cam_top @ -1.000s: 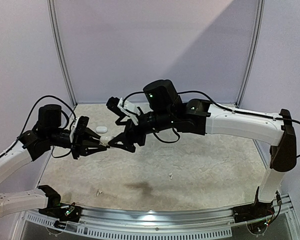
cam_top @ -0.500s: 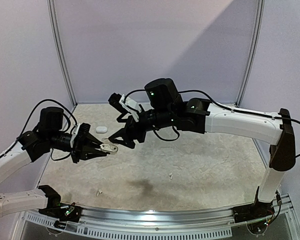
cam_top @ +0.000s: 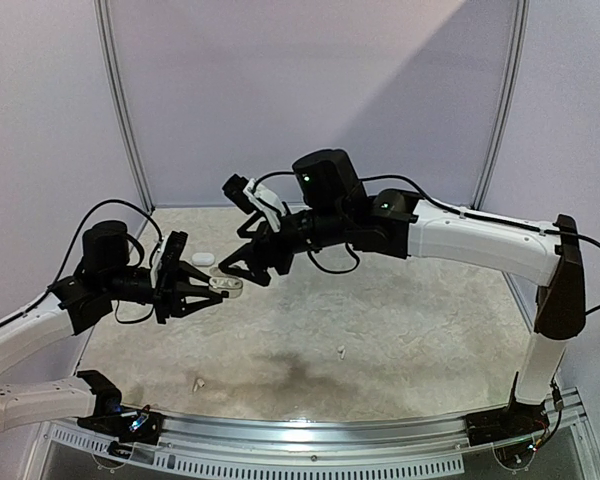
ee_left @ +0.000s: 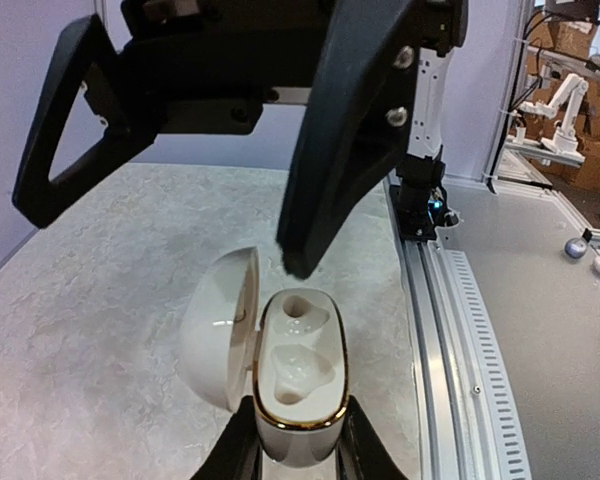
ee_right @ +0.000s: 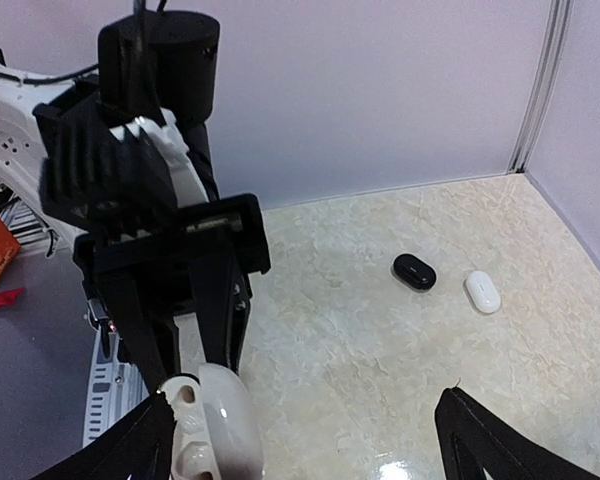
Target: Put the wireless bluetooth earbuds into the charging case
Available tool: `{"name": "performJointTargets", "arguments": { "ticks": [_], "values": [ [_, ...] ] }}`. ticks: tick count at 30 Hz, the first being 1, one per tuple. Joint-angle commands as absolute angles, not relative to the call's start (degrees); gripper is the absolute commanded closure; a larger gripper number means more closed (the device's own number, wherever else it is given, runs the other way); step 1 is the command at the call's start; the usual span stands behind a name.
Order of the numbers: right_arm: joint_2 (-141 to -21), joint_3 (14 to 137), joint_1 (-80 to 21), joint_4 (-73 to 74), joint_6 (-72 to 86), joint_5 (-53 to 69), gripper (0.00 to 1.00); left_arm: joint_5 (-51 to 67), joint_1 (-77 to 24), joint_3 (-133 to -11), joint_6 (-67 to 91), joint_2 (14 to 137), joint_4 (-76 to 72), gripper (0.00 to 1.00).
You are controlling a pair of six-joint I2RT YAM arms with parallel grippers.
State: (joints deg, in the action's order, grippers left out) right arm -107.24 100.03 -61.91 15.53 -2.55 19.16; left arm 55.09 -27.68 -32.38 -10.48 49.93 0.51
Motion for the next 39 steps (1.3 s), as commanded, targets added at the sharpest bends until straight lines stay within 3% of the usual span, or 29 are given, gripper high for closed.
{"name": "performJointTargets", "arguments": {
  "ticks": [1,9,17,19,21,26,39],
  "values": [
    [-107.9,103.3,-61.3,14.5,-0.4,21.2,0.07,53.3,-27.9,-31.0,-4.1,50.4,-5.1,1.0],
    [-102.0,100.9,-57.3,13.2,11.8,10.2,0.01,47.0,-27.9,-28.2,-0.2,50.0,-9.3,1.0],
    [-97.3,91.8,-54.2,32.0,24.7,-9.4,0.01,44.3,-27.8,-26.7,-0.8,49.4,-10.6,1.0],
    [-98.2,92.7,-54.1,42.6,27.3,-15.2,0.05,44.2,-27.8,-26.4,-0.7,49.2,-11.1,1.0],
    [-100.3,93.9,-54.0,50.3,32.3,-17.6,0.14,44.0,-27.9,-26.0,-0.6,49.1,-11.4,1.0],
    [-108.3,95.7,-54.3,62.5,43.3,-13.7,0.35,43.7,-27.9,-25.6,-0.5,48.9,-12.0,1.0],
    [-120.9,96.9,-57.2,64.2,43.0,-3.4,0.37,43.6,-27.9,-25.0,-0.7,48.3,-12.0,1.0]
  ]
}}
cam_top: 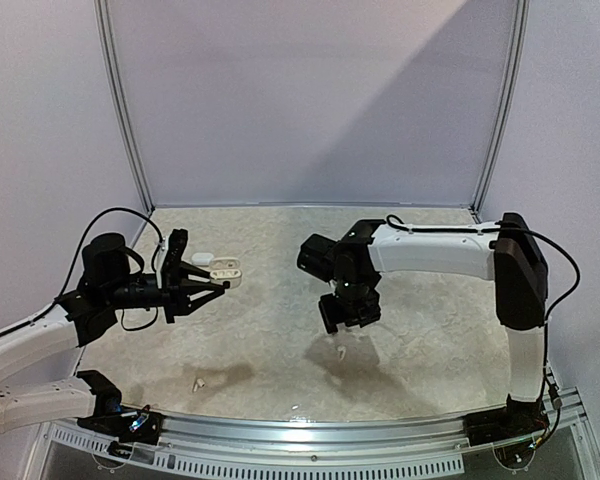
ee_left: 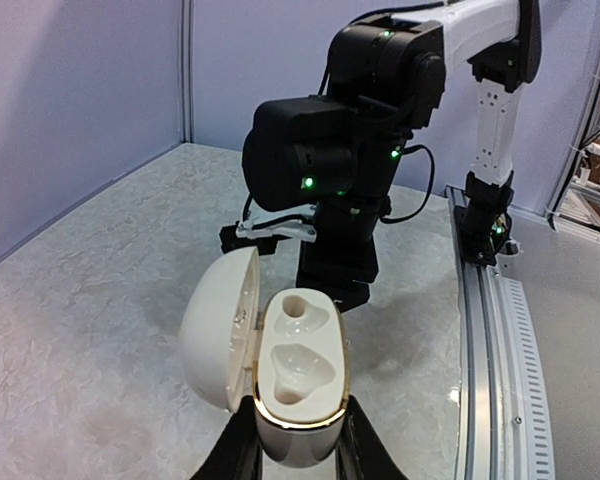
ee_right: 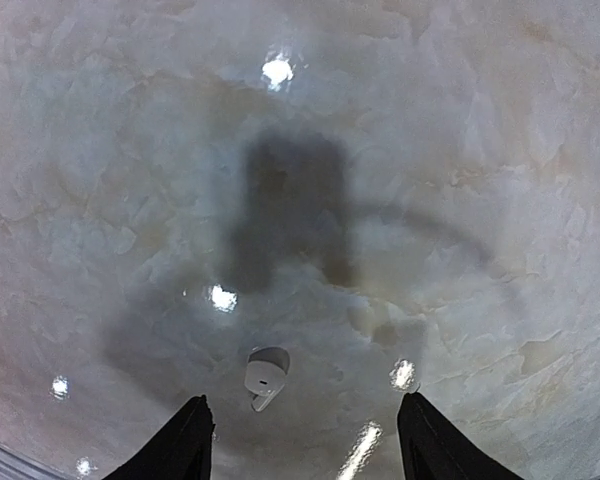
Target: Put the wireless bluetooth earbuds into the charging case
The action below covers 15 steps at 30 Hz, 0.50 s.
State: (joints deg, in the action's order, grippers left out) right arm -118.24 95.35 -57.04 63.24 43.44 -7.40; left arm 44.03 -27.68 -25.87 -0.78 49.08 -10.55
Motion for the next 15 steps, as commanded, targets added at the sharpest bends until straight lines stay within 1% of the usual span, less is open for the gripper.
{"name": "performJointTargets", "arguments": {
  "ticks": [1,4,6,9,11,15],
  "values": [
    [-121.6,96.9,-57.2,63.8,42.7,-2.8,0.39,43.6,-27.9,-25.0,-0.7,48.3,-12.0,1.0],
    [-123.3,97.1,-57.2,63.0,41.9,-1.0,0.44,43.6,-27.9,-25.0,-0.8,48.2,-12.0,1.0],
    [-124.5,97.1,-57.2,63.3,41.6,-0.7,0.45,43.4,-27.9,-25.0,-0.8,48.1,-11.9,1.0],
    [-125.4,96.8,-57.1,63.1,41.4,-0.6,0.49,43.4,-27.9,-25.0,-0.8,48.1,-11.7,1.0],
    [-125.9,96.6,-57.2,62.6,41.2,1.8,0.53,43.4,-27.9,-24.9,-0.8,48.2,-11.8,1.0],
    [-126.4,96.3,-57.4,62.1,41.0,2.6,0.62,43.3,-27.9,-25.0,-0.9,48.2,-11.8,1.0]
  ]
}}
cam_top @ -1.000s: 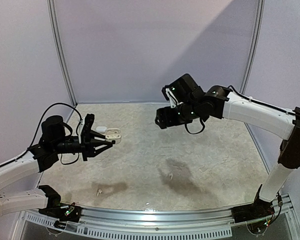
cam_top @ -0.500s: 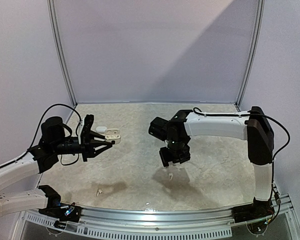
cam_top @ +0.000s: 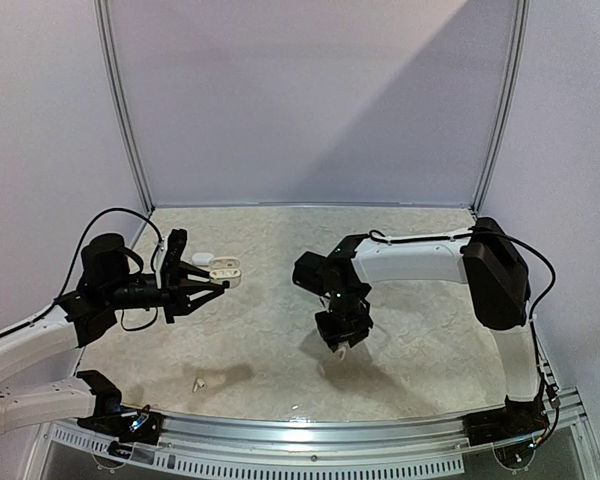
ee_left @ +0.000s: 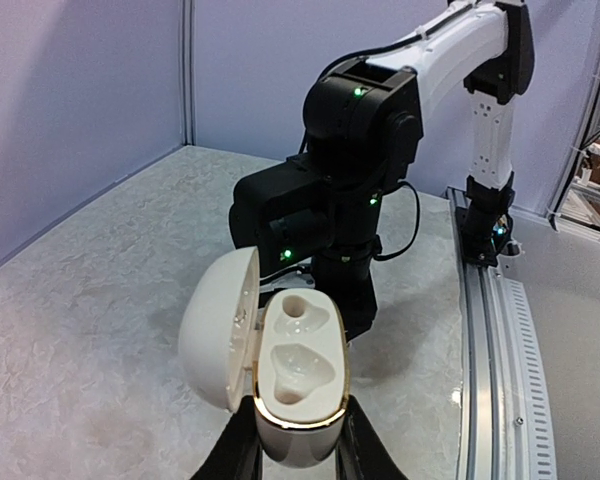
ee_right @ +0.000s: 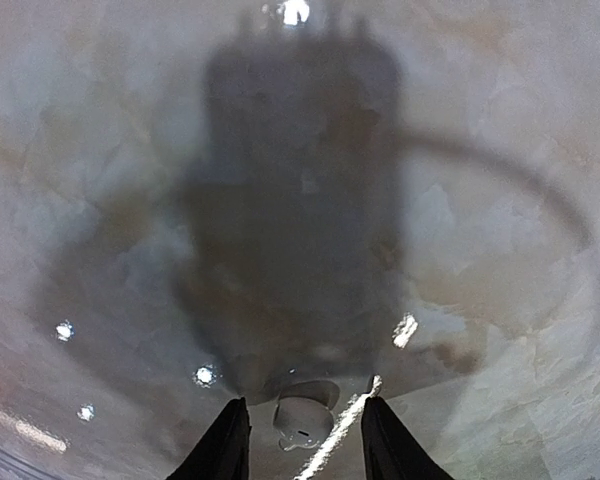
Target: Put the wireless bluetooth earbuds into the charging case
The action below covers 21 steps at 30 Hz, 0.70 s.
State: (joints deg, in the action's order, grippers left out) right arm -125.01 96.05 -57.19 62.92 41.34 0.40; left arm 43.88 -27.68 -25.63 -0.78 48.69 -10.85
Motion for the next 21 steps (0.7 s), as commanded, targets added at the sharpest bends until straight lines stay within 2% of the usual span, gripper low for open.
{"name": "performJointTargets", "arguments": {
  "ticks": [1,13,16,21],
  "values": [
    [-126.3,96.1,-57.4,62.0,40.9,2.8,0.63,43.3,-27.9,-25.0,-1.0,48.2,-11.7,1.0],
    [-126.9,94.8,-57.4,62.2,40.3,2.8,0.75,43.2,-27.9,-25.1,-1.4,48.2,-11.3,1.0],
    [-126.8,94.4,-57.5,62.2,40.3,2.9,0.83,43.2,-27.9,-25.1,-1.4,48.1,-11.3,1.0],
    [-125.4,95.6,-57.4,62.1,39.7,1.6,0.9,42.8,-27.9,-25.2,-1.5,48.0,-11.5,1.0]
  ]
}}
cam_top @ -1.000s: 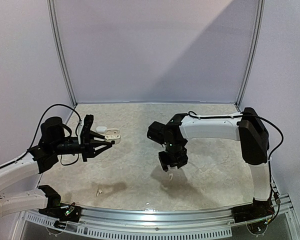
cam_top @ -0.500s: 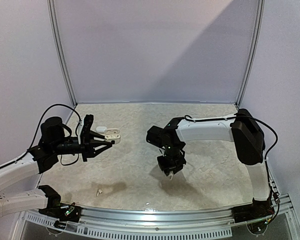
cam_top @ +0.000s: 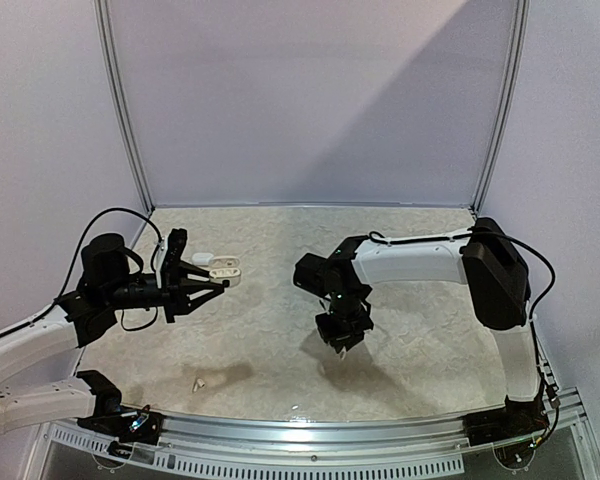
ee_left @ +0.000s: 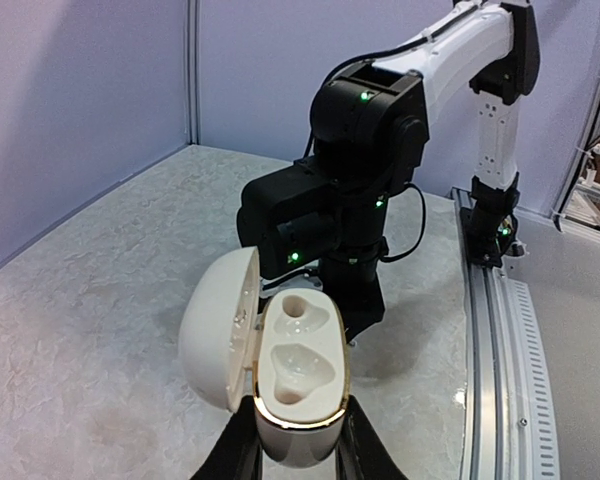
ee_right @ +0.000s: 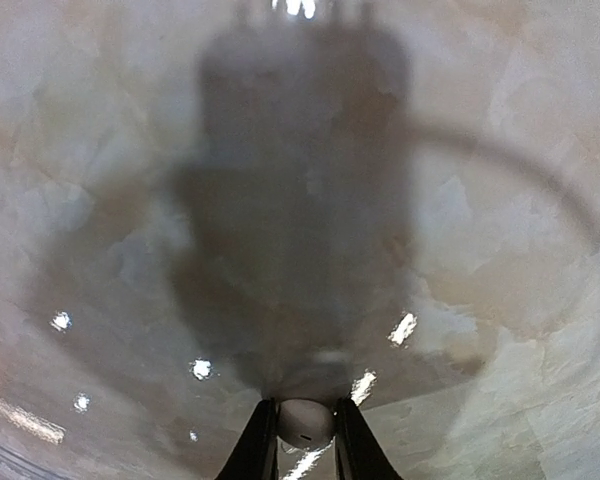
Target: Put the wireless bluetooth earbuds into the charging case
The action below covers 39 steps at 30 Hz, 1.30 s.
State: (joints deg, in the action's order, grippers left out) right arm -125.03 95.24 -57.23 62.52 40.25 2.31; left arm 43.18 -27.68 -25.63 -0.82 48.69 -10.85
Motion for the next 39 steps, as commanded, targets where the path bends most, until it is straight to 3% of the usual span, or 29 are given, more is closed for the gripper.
{"name": "performJointTargets", "arguments": {
  "ticks": [1,6,11,20,28,39],
  "values": [
    [-124.7,96.5,-57.4,62.2,39.1,1.2,0.91,42.6,-27.9,-25.2,-1.4,48.0,-11.6,1.0],
    [-120.4,106.2,-57.8,62.1,33.6,-5.2,0.98,37.6,-27.9,-24.9,-0.4,47.3,-15.9,1.0],
    [-112.0,111.5,-60.8,50.9,23.2,-11.2,0.98,32.1,-28.2,-24.1,-0.9,47.3,-20.5,1.0],
    [-103.3,105.3,-67.8,15.3,0.9,-6.9,1.0,28.9,-29.2,-22.2,0.8,46.8,-27.8,1.0],
    [-105.6,102.6,-69.6,5.1,-12.6,2.4,1.0,30.6,-29.4,-22.7,2.5,45.5,-27.8,1.0],
    [-105.8,98.3,-69.5,-0.6,-20.3,0.3,1.0,34.3,-29.4,-22.9,3.7,44.6,-27.2,1.0]
  ]
}}
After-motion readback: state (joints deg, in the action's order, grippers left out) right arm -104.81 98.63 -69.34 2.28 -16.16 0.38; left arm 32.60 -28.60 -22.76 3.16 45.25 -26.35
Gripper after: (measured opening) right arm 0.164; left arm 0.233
